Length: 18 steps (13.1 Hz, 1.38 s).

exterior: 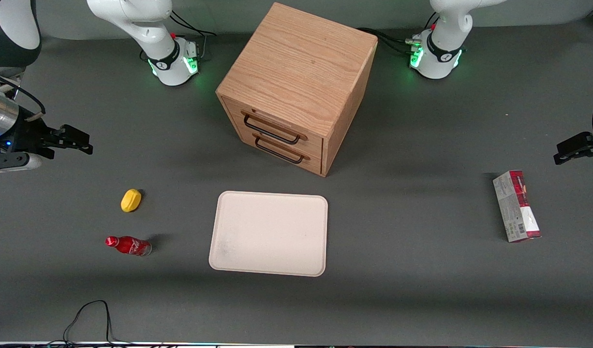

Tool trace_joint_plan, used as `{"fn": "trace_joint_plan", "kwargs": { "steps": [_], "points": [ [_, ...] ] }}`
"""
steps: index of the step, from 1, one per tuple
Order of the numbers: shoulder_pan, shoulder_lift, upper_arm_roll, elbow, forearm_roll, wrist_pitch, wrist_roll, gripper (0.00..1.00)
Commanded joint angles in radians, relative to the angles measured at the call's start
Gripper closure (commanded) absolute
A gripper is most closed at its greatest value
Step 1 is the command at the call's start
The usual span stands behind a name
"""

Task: Place coke bottle on tray
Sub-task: 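Move the right gripper down over the red Coca-Cola bottle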

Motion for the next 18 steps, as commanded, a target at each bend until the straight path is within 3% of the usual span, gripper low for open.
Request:
{"fn": "trace_joint_plan", "kwargs": {
  "steps": [1, 11, 14, 18],
  "points": [
    [0.015, 0.008, -0.019, 0.029, 0.015, -0.017, -0.017, 0.00],
    [0.000, 0.034, -0.022, 0.080, 0.017, -0.051, 0.004, 0.00],
    [-0.006, 0.133, -0.025, 0.234, 0.018, -0.089, 0.003, 0.00],
    [-0.008, 0.428, -0.025, 0.610, 0.032, -0.181, 0.001, 0.00]
  ]
}}
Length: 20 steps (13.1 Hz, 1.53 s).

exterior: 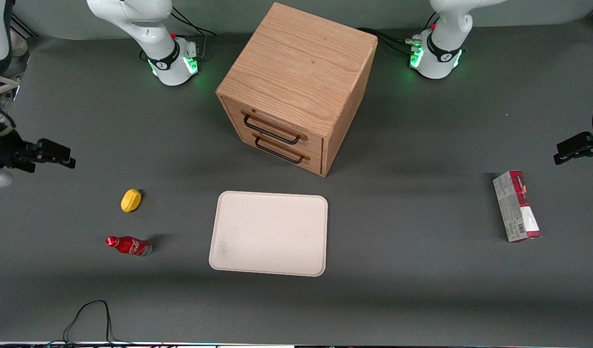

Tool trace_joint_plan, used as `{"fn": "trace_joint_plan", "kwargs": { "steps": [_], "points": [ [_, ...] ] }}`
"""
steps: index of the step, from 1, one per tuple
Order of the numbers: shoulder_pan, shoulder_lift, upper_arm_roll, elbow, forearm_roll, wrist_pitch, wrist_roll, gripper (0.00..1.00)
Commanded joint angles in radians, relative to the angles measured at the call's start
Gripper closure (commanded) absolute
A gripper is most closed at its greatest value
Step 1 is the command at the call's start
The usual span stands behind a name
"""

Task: Place coke bottle on tray
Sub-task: 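Move the right gripper down over the red Coca-Cola bottle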

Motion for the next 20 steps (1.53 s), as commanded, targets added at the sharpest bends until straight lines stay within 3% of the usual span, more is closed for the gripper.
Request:
{"fn": "trace_joint_plan", "kwargs": {
  "steps": [1, 7, 14, 20],
  "points": [
    [-0.003, 0.221, 0.001, 0.279, 0.019, -0.062, 0.001, 0.00],
    [-0.020, 0.247, 0.002, 0.251, 0.021, -0.043, -0.013, 0.00],
    [-0.023, 0.234, 0.001, -0.088, 0.010, 0.326, -0.025, 0.00],
    [-0.017, 0.275, 0.001, -0.224, 0.005, 0.573, -0.024, 0.00]
  ]
}}
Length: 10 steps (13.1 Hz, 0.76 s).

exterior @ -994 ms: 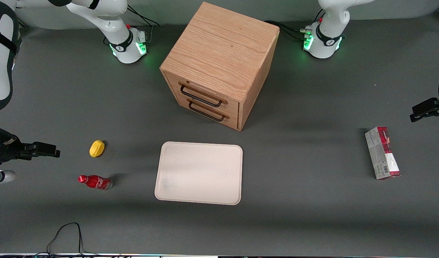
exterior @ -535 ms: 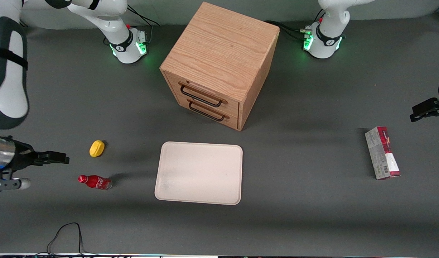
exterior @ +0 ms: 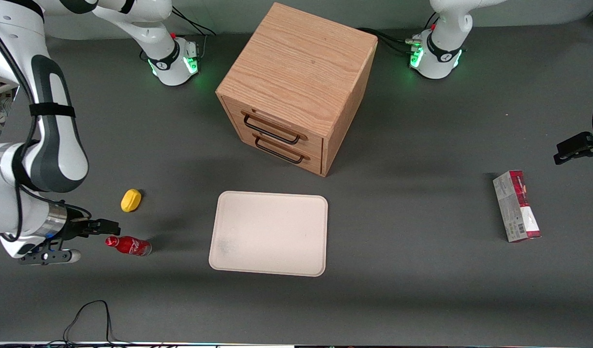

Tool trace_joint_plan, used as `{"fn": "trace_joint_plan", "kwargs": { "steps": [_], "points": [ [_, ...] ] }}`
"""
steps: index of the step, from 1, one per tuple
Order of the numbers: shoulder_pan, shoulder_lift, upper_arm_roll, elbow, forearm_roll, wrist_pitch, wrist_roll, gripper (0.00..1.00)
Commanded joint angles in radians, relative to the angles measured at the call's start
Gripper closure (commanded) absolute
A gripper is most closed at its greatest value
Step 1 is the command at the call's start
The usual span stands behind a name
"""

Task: Place coke bottle on tray
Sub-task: 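Move the right gripper down over the red Coca-Cola bottle, then close the right gripper around the bottle's body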

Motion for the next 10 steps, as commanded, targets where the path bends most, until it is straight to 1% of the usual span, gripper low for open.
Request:
{"fn": "trace_joint_plan", "kwargs": {
  "steps": [1, 3, 6, 9, 10],
  "points": [
    [0.003, 0.017, 0.000, -0.024, 0.004, 0.066, -0.022, 0.00],
    [0.007, 0.032, 0.000, -0.019, 0.001, 0.092, -0.019, 0.00],
    [0.009, 0.063, 0.000, -0.009, -0.027, 0.117, -0.015, 0.00],
    [0.009, 0.066, 0.000, -0.009, -0.032, 0.120, -0.016, 0.00],
    [0.009, 0.066, 0.000, -0.009, -0.042, 0.120, -0.016, 0.00]
  ]
}}
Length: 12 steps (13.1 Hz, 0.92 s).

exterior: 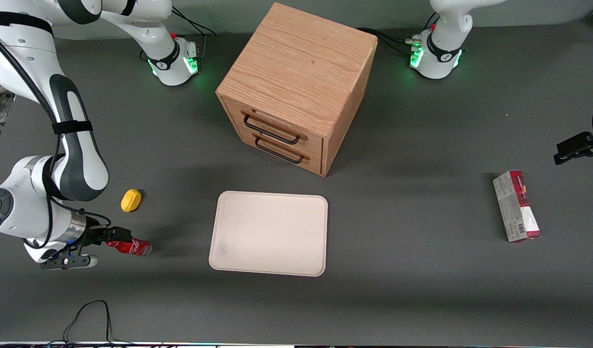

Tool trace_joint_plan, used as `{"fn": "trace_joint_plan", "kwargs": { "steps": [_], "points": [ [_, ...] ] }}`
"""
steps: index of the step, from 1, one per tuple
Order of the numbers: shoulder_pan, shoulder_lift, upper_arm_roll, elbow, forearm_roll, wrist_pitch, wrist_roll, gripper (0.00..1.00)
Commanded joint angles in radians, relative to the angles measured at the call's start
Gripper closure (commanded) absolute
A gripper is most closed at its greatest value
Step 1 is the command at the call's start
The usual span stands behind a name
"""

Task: Place coke bottle on tray
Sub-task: 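Close the right gripper around the bottle's body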

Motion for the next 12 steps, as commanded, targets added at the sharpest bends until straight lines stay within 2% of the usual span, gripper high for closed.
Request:
{"fn": "trace_joint_plan", "kwargs": {
  "steps": [1, 3, 6, 8, 10, 11, 12],
  "points": [
    [0.003, 0.004, 0.000, 0.008, -0.026, 0.012, -0.017, 0.01],
    [0.003, 0.006, 0.000, 0.008, -0.028, 0.012, -0.017, 0.03],
    [0.003, 0.004, 0.000, 0.008, -0.028, 0.012, -0.016, 0.20],
    [0.003, 0.004, 0.000, 0.008, -0.028, 0.012, -0.013, 0.47],
    [0.003, 0.004, 0.000, 0.008, -0.028, 0.012, -0.011, 0.87],
    [0.003, 0.004, 0.000, 0.008, -0.028, 0.010, -0.010, 1.00],
    [0.003, 0.004, 0.000, 0.008, -0.028, 0.010, -0.010, 1.00]
  ]
}}
